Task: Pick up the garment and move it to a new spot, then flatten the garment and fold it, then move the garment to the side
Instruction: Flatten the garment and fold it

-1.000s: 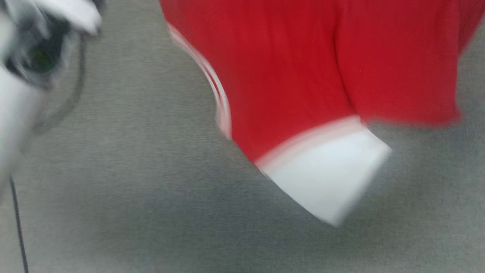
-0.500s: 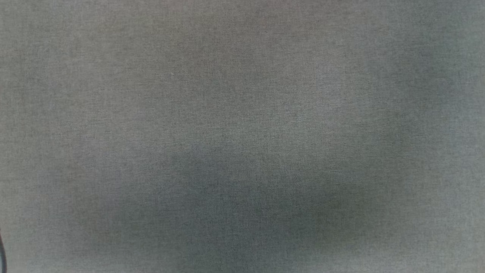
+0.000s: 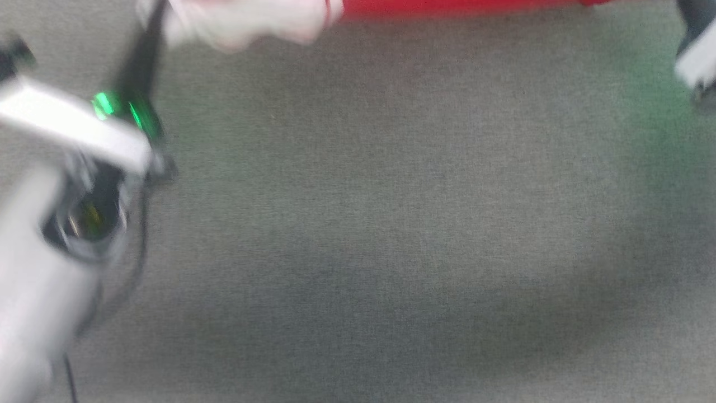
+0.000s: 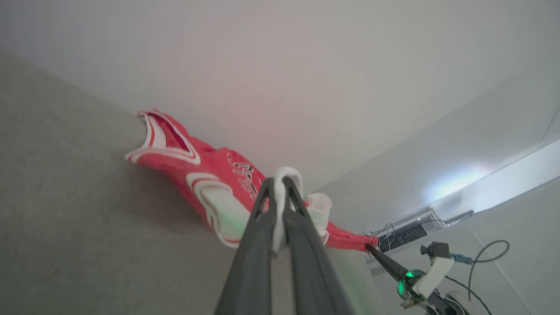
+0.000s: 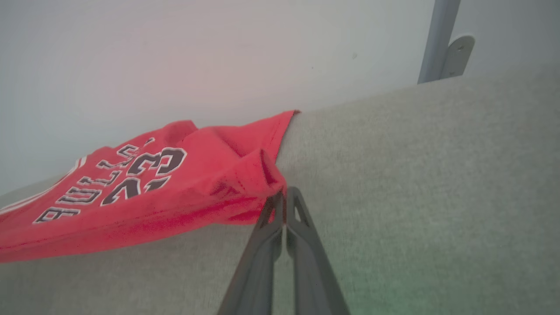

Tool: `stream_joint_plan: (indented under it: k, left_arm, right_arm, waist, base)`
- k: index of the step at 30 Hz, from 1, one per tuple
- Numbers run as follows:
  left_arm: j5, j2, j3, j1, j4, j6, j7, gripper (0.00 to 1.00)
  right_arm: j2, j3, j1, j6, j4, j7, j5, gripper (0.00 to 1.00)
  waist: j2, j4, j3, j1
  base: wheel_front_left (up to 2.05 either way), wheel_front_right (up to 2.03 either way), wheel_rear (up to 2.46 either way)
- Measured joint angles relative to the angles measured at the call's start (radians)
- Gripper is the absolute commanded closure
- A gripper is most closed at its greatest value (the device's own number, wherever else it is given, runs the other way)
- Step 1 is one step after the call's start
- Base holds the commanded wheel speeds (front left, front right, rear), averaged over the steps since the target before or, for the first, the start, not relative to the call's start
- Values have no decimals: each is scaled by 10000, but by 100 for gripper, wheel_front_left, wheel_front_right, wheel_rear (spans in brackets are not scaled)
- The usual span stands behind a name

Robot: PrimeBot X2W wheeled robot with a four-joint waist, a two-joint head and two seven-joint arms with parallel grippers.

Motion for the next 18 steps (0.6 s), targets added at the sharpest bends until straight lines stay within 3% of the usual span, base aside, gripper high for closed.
stream_joint_plan:
  k: [8,13,18]
  left_arm:
    - [314,825,-309,3971,-2617,0,-205,100]
    - [775,1241,-245,5817,-3789,0,-276,100]
    - [928,1411,82,7142,-4738,0,-305,100]
  right_arm:
    - [-1210,-648,4275,-8,-3331,838,1519,100]
    - [-1486,-1651,6988,-8,-5392,1371,1835,100]
    - [-1356,-2853,8935,-8,-6836,1977,1916,100]
  waist:
    - [0,287,-742,0]
    - [1,391,-1192,0]
    - [0,453,-1428,0]
  base:
    - [0,0,0]
    - [0,0,0]
    - [0,0,0]
